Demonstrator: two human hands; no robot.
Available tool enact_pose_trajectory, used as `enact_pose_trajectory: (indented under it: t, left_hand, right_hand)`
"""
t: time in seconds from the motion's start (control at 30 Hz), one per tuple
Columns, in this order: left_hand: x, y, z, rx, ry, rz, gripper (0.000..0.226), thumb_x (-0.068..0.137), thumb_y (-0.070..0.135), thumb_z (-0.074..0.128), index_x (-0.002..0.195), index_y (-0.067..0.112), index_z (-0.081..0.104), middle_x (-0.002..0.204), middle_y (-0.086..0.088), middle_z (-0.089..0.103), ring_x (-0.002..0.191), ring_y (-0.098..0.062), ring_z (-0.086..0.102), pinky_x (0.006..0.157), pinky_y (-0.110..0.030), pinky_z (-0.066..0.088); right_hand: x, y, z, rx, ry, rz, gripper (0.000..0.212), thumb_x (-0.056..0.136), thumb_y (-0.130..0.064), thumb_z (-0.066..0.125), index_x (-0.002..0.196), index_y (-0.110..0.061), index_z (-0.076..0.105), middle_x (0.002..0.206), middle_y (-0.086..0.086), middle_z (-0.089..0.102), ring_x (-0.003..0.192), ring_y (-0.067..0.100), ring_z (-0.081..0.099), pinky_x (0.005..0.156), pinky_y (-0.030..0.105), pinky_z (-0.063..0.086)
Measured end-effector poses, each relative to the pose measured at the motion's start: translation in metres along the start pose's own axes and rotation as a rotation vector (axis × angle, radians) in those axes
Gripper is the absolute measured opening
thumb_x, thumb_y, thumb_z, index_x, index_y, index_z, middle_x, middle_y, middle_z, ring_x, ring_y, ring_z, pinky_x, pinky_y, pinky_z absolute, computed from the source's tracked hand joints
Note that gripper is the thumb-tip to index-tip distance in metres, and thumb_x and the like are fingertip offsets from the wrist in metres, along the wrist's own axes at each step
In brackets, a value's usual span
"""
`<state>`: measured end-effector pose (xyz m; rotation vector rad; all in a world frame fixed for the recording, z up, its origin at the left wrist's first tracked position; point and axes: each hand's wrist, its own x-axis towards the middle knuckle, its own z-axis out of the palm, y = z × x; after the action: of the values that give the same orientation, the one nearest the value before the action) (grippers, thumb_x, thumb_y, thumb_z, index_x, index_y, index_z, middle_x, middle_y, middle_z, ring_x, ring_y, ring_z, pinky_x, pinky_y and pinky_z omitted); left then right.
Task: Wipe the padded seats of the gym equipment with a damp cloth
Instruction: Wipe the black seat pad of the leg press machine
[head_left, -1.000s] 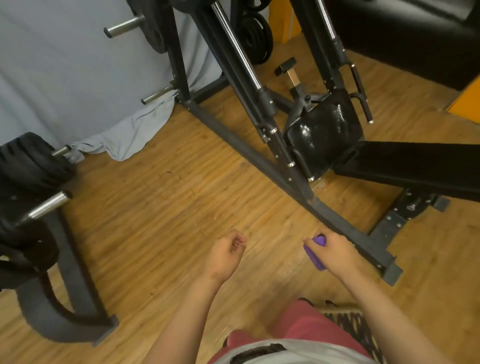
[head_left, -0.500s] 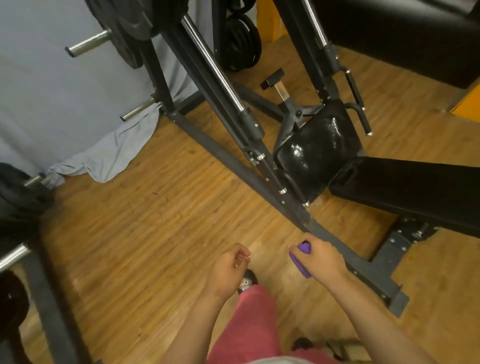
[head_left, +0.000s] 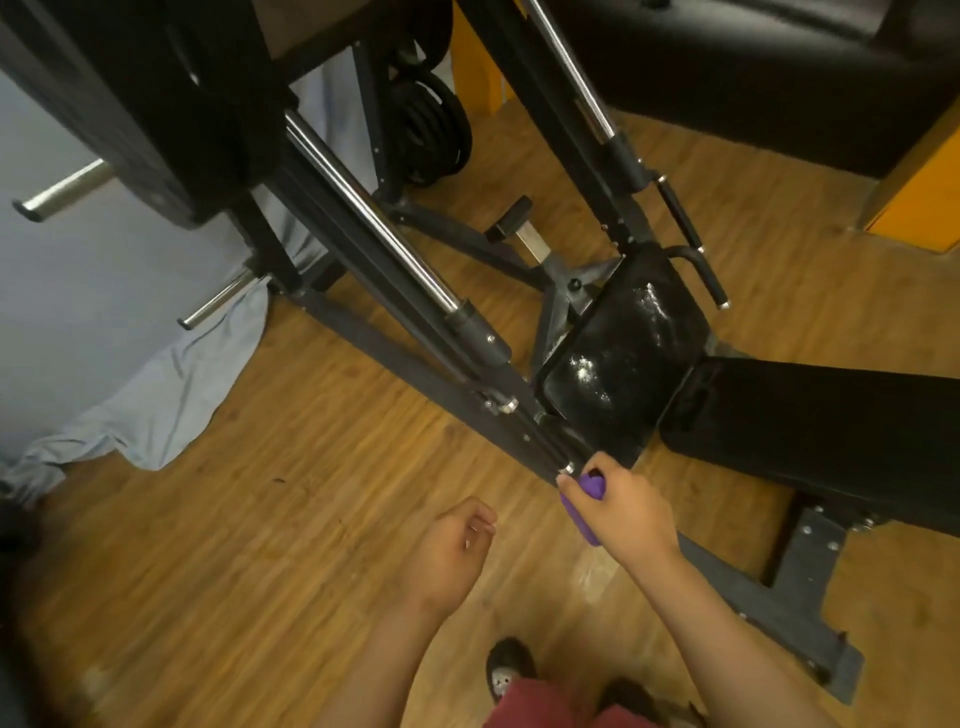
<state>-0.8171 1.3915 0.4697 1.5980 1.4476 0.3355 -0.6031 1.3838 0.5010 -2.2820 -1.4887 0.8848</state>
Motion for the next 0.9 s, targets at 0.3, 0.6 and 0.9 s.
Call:
enact_pose_trajectory:
  t: [0.3, 0.6, 0.9]
  left_hand:
    - [0.094, 0.054, 0.032, 0.050, -0.022, 0.082, 0.029, 0.090, 0.010, 0.052, 0.083, 0.039, 0.054, 0.084, 0.010, 0.063, 0.075, -0.003, 0.056, 0.074, -0.022, 0.045]
    - [0.218, 0.079, 0.069, 0.028, 0.088, 0.005, 0.030, 0.090, 0.001, 0.050, 0.089, 0.030, 0.055, 0.084, -0.004, 0.067, 0.072, -0.012, 0.061, 0.075, -0.030, 0.049]
    - [0.299, 0.051, 0.102, 0.045, 0.075, -0.120, 0.016, 0.094, 0.011, 0.050, 0.102, 0.022, 0.058, 0.092, 0.000, 0.065, 0.086, -0.013, 0.062, 0.079, -0.026, 0.049]
  right_hand:
    - [0.061, 0.045, -0.030, -0.011, 0.023, -0.010, 0.033, 0.088, -0.057, 0.052, 0.084, -0.025, 0.052, 0.069, -0.007, 0.061, 0.066, 0.011, 0.060, 0.057, 0.026, 0.050]
    - [0.221, 0.058, -0.059, -0.165, -0.055, -0.158, 0.035, 0.089, -0.060, 0.050, 0.089, -0.025, 0.052, 0.084, -0.002, 0.064, 0.083, 0.019, 0.064, 0.077, 0.034, 0.052]
    - [0.326, 0.065, -0.041, -0.208, -0.098, -0.173, 0.035, 0.088, -0.058, 0.054, 0.090, -0.023, 0.054, 0.081, -0.002, 0.061, 0.083, 0.020, 0.064, 0.072, 0.033, 0.052]
